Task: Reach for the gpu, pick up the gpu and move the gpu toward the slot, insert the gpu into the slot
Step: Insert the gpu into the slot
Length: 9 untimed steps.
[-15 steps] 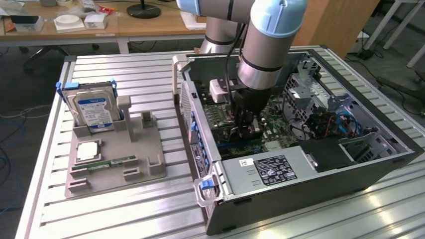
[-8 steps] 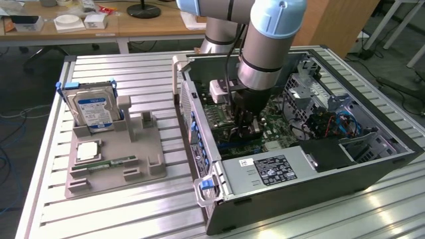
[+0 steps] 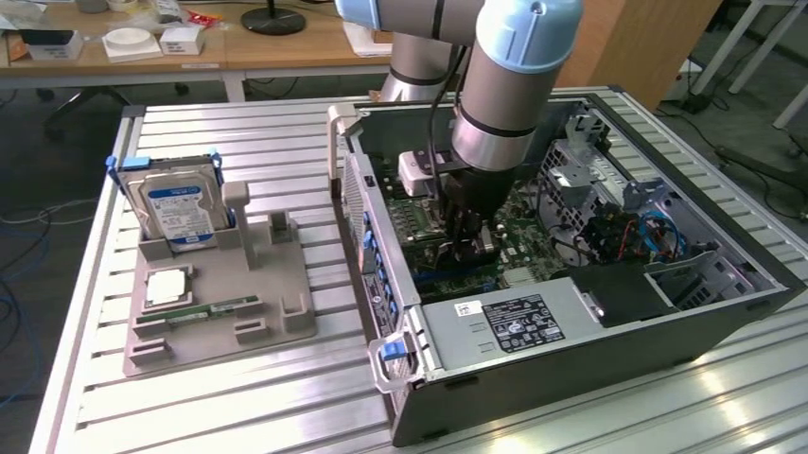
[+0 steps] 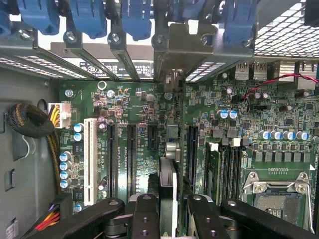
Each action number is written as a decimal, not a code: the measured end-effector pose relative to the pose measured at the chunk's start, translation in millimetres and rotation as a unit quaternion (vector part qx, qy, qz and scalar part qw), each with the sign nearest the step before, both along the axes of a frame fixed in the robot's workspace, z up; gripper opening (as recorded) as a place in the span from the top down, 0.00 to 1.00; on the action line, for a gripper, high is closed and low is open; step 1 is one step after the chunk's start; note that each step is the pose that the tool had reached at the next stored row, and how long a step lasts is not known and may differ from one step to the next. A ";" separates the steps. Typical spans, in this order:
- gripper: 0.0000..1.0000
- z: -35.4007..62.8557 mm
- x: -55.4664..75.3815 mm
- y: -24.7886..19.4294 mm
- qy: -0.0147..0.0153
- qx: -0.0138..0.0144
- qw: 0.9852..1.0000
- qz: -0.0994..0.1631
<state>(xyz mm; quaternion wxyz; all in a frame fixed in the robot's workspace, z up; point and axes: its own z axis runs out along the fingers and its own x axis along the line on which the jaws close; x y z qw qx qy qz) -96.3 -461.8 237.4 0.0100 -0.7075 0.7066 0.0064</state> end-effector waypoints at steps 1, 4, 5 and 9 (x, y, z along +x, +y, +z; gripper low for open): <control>0.73 0.0 0.0 0.0 0.000 0.000 1.000 0.000; 0.73 -0.1 0.0 0.3 0.000 0.000 1.000 0.000; 0.73 -0.2 -0.2 0.7 0.000 0.000 1.000 0.000; 0.73 -1.6 -0.5 1.0 0.000 0.000 1.000 0.000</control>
